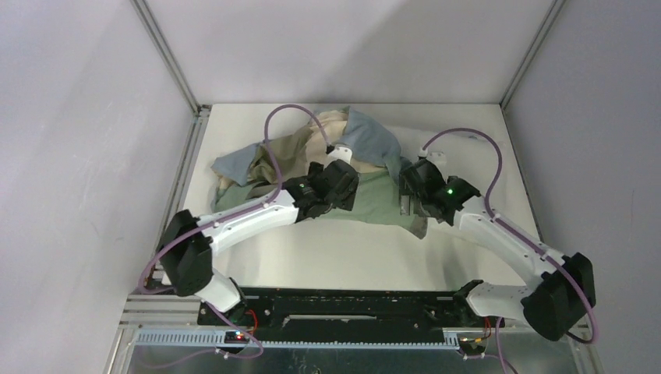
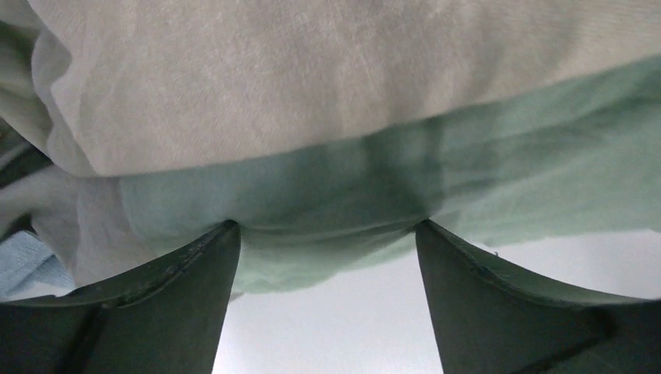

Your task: Put the pillow into the pillowcase

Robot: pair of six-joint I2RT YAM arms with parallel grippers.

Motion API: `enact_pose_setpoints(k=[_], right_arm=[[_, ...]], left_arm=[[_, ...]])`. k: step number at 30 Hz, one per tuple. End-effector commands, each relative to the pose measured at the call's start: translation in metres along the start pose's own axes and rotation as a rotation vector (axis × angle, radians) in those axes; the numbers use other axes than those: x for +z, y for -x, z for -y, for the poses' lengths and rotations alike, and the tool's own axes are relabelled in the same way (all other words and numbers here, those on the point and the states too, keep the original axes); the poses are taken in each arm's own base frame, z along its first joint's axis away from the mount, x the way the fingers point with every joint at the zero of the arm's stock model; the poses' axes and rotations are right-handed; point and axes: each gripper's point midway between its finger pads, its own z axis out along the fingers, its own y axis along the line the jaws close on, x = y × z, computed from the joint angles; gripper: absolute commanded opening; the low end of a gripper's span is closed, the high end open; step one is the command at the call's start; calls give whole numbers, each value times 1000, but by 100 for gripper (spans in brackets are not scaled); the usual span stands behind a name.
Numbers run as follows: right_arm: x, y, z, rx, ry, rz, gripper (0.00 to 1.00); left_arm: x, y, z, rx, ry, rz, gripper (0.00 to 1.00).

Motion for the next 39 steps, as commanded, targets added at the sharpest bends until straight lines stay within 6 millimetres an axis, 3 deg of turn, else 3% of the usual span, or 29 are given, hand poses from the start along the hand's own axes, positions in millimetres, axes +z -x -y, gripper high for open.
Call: enact_pose_setpoints(k=[1,2,4,6,7,14,16,18,20,22,24,27,29,31,36,39], right_arm=[[23,21,-1,22,-13,35,84],[20,26,-7,3,6,34,72],[6,38,-25,-42,51,47,36],[-17,52,-41,-85,94,76,6],[-28,56,-49,-102,123,82,0],[-143,81,-105,-153,469,148,0],[-175,87,-120,-154,580,157,0],[-194,97,-127,-131,652,174,0],[-192,107,-125,-103,656,180,0],[-176,117,-117,-64,642,155,0],[-148,125,-104,-14,604,135,2],[-103,144,-84,48,539,114,12],[-77,155,-77,46,476,106,29],[-60,165,-65,37,383,121,55],[-72,168,-33,76,282,250,98],[-75,161,-12,100,222,327,100]], left_arm=[[22,29,-8,-12,131,104,75],[24,34,-8,-2,140,106,60],[18,45,-11,24,146,111,21],[-5,60,-15,41,123,134,2],[-22,69,-19,37,103,154,0],[-156,129,-46,47,-67,315,0],[-179,148,-49,76,-85,342,0],[-188,163,-45,99,-112,351,0],[-181,176,-46,89,-103,334,0],[-165,179,-50,72,-85,291,0],[-144,183,-55,37,-86,254,0],[-105,188,-62,-35,-108,198,0],[-79,191,-63,-57,-114,157,0],[-56,192,-64,-76,-115,115,0],[-16,193,-79,-122,-76,57,0],[-4,193,-89,-138,-60,43,0]])
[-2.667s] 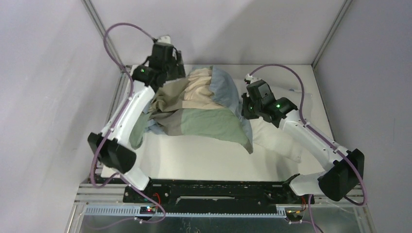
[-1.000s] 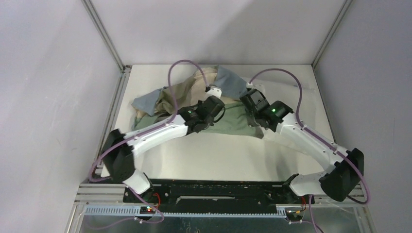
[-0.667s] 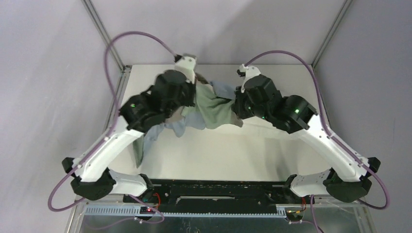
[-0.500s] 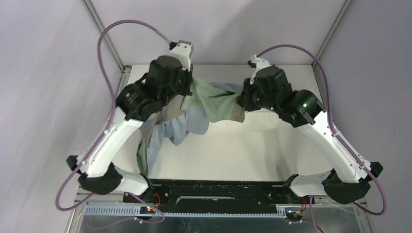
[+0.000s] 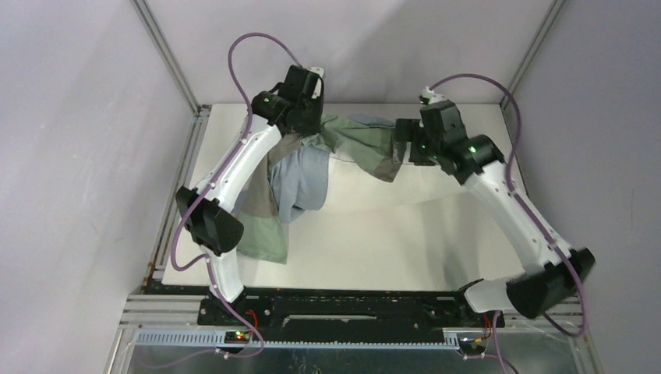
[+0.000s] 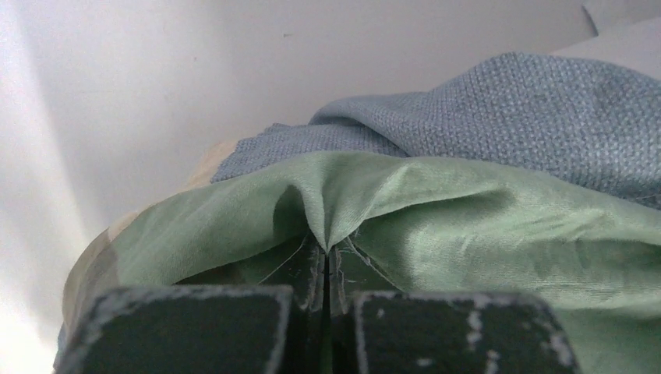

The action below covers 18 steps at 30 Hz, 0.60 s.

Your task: Put the pillow into the pillowcase

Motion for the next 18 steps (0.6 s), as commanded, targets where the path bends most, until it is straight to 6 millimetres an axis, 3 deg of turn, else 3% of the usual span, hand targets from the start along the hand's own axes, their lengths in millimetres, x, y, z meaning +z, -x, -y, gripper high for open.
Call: enact_pose_setpoints(k=[1,4,9,15,16,18], right_arm=[[-39,22,33,15,-102,230,100],[-35,7,46,-4,-200,242,99],[-51,-6,31,-89,-222,305,100],[-8,-31,53,-65,-262,202,99],[-1,-33,53,-49,-234,184,97],[12,-30,42,-27,-147,175,82]], left_arm=[[-14,35,-4,-52,-32,88,0],[-13,35,-7,-50,-24,89,0],[-9,36,-12,-51,-13,86,0],[-22,43,-7,-56,-45,115,0],[-26,45,-5,-55,-57,122,0],[-37,49,2,-43,-93,144,0]])
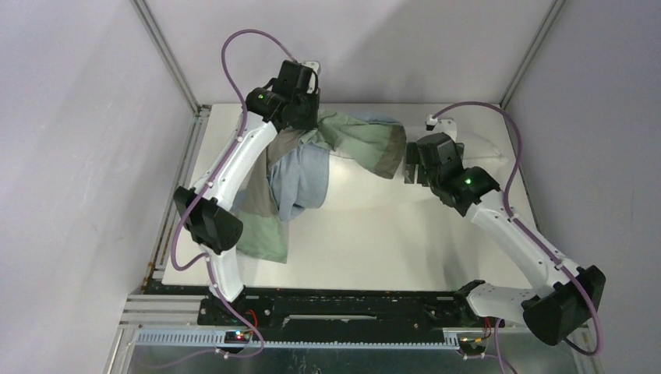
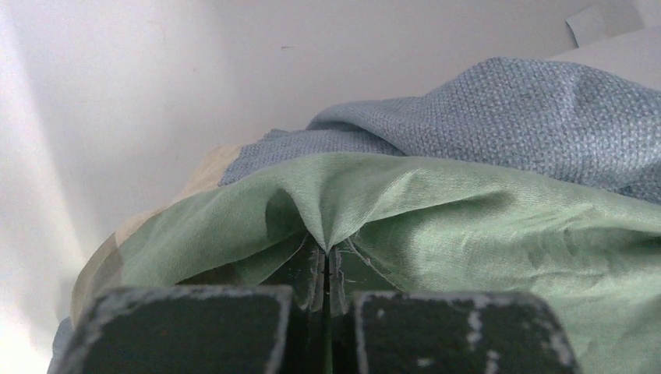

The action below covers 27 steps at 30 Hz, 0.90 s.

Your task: Put the pillow into the pillowcase

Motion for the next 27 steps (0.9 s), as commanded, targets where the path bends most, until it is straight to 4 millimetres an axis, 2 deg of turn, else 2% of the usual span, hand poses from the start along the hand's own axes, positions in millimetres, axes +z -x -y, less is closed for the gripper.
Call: enact_pose_setpoints(k=[1,3,5,7,12,14,15,16,18,20,21,23,25,27], right_arm=[[22,13,-24,72,129,16,66],[16,25,-44,86,205,21,30],[5,36,-62,91,252,18,0],[-17,49,-80,102,311,17,0],[-93,91,-110,132,471,72,0],[-112,102,-117,144,530,69,0],[-115,105,-119,152,552,61,0],[-113,106,-121,161,555,51,0],[-97,101,-120,196,555,-4,0],[-66,90,-113,279,570,-86,0],[-48,83,-107,309,548,-107,0],[-11,65,-92,351,475,-158,0],[21,46,-78,384,419,-212,0],[44,32,-65,413,380,-247,0]], left_arm=[[-40,36,20,10,-104,128,0],[-52,38,35,50,-151,143,0],[-61,41,45,74,-179,157,0],[-71,47,53,84,-203,183,0],[-103,56,73,105,-253,229,0],[-116,60,76,100,-256,247,0],[-120,62,76,94,-256,252,0],[-122,64,77,89,-257,258,0],[-120,66,77,82,-257,257,1],[-116,65,81,77,-269,242,11],[-116,65,83,77,-273,239,21],[-117,64,82,77,-260,246,49],[-119,60,75,76,-219,257,61],[-128,54,61,61,-171,287,69]])
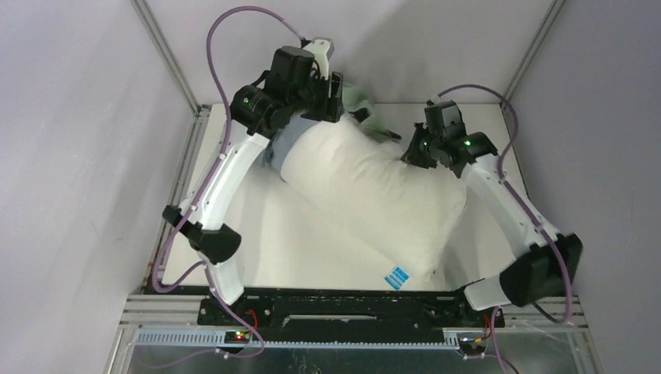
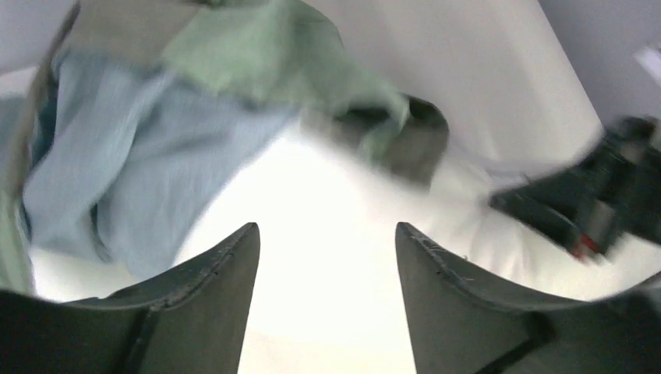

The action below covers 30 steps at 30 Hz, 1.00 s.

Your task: Put the pillow into the pillowcase

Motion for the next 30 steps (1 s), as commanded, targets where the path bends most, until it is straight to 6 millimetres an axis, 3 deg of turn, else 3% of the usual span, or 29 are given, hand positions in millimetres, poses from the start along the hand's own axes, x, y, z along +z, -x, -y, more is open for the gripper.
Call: enact_pose_setpoints(k=[1,5,9,11,12,14,16,18,21,24,27,30], right_arm=[[42,9,24,104,17,-2,0],[50,15,35,84,-8,21,0],[45,22,31,63,14,46,2],[38,25,29,31,0,67,27],[32,27,28,3,-17,86,46],[19,31,20,-78,-48,137,74],[6,31,0,-180,-44,186,87],[3,24,-24,-289,-27,215,92],[16,2,-59,-440,24,198,95],[43,-17,-68,-546,-2,154,96],[75,-34,-61,-607,-65,103,97],[105,-51,-40,-639,-158,43,97]], left_arm=[[-37,3,-13,-10,69,92,71],[-23,-44,-60,4,262,47,74],[16,-78,-96,-23,342,15,75],[35,-86,-113,-45,371,9,76],[44,-87,-120,-55,381,13,77],[61,-92,-136,-77,408,4,77],[71,-92,-154,-102,446,11,78],[82,-91,-164,-127,427,17,79],[102,-89,-167,-147,352,23,79],[119,-95,-166,-149,309,-5,78],[136,-105,-167,-153,299,-38,77],[139,-108,-162,-171,259,-35,75]])
